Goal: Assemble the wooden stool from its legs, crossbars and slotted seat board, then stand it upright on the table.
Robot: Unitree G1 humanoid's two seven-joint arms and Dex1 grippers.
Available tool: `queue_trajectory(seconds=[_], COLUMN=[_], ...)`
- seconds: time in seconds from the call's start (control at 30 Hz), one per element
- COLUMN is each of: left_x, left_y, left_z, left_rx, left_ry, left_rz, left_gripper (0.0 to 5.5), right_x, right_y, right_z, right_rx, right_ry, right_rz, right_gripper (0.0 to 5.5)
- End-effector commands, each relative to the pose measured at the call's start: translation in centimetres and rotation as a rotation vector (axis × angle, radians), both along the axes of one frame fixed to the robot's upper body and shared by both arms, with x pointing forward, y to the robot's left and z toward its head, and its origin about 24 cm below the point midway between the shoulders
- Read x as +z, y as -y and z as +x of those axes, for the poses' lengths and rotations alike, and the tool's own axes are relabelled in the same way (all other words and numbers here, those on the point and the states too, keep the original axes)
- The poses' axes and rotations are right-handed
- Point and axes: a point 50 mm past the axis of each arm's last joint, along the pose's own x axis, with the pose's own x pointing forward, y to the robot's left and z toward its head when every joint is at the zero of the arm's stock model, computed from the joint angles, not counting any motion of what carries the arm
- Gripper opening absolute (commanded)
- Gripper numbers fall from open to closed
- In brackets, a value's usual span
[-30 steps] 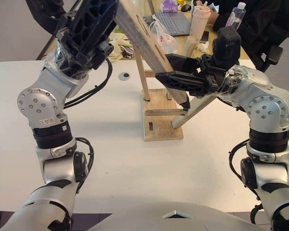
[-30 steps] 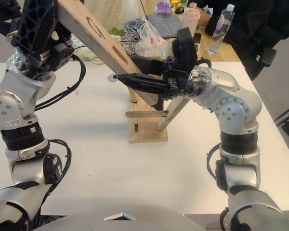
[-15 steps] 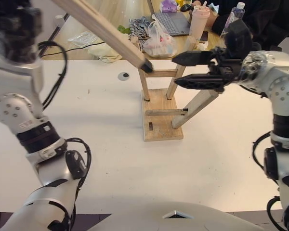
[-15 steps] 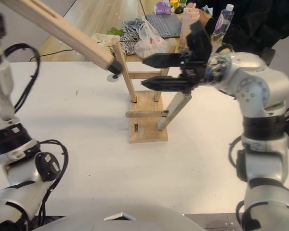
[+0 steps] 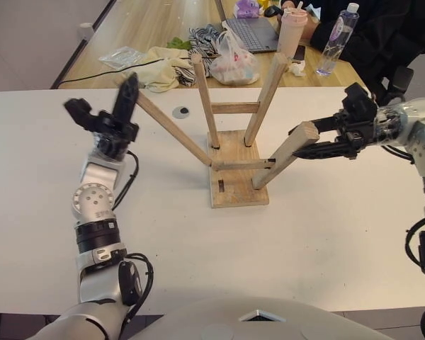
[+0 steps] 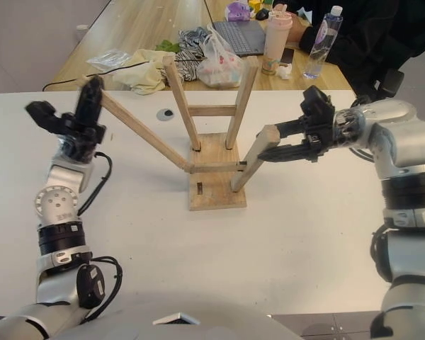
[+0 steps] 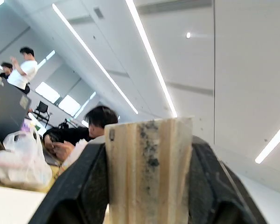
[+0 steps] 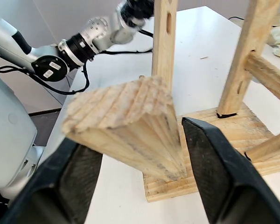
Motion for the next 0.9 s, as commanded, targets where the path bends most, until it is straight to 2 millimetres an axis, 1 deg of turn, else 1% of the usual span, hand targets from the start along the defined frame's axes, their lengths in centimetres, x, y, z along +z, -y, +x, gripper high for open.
queue_trajectory(seconds=[0.03, 0.13, 0.2, 0.27, 0.33, 0.4, 0.5, 0.57, 0.63, 0.7, 0.83, 0.9], left_x=[-2.3, -3.6, -4.3, -4.9, -5.2, -5.0, -3.7, -3.1, -2.9, -2.8, -2.6, -3.0], left_y=[0.1, 0.4, 0.6, 0.7, 0.9, 1.0, 0.5, 0.2, 0.0, 0.0, 0.8, 1.0], left_z=[0.0, -0.1, -0.2, -0.4, -1.0, -1.7, -2.8, -3.1, -3.2, -3.3, -3.1, -2.8], left_rx=[0.006, 0.000, -0.013, -0.038, -0.098, -0.188, -0.350, -0.424, -0.476, -0.510, -0.538, -0.544], left_ry=[-0.046, -0.071, -0.077, -0.088, -0.084, -0.059, 0.003, 0.038, 0.060, 0.073, 0.086, 0.080], left_rz=[0.024, 0.042, 0.085, 0.166, 0.311, 0.475, 0.753, 0.902, 1.012, 1.076, 1.104, 1.138], left_gripper=[2.00, 2.00, 2.00, 2.00, 2.00, 2.00, 2.00, 2.00, 2.00, 2.00, 2.00, 2.00], right_x=[0.1, -0.1, -0.2, -0.4, -0.5, -0.6, -0.8, -0.9, -1.1, -1.3, -1.4, -1.4], right_y=[-0.6, -0.7, -0.7, -0.6, -0.5, -0.4, -0.3, -0.4, -0.6, -0.7, -0.9, -1.0], right_z=[0.0, -0.2, -0.3, -0.5, -0.6, -0.7, -0.9, -1.0, -1.1, -1.3, -1.4, -1.5], right_rx=[0.008, 0.013, 0.018, 0.015, 0.011, 0.009, 0.006, 0.008, 0.014, 0.018, 0.027, 0.035], right_ry=[0.002, -0.002, -0.008, -0.014, -0.016, -0.018, -0.021, -0.024, -0.028, -0.032, -0.029, -0.026], right_rz=[0.028, 0.023, 0.020, 0.015, 0.014, 0.014, 0.011, 0.012, 0.015, 0.015, 0.018, 0.018], right_gripper=[2.32, 2.24, 2.24, 2.24, 2.24, 2.24, 2.24, 2.23, 2.23, 2.23, 2.23, 2.23])
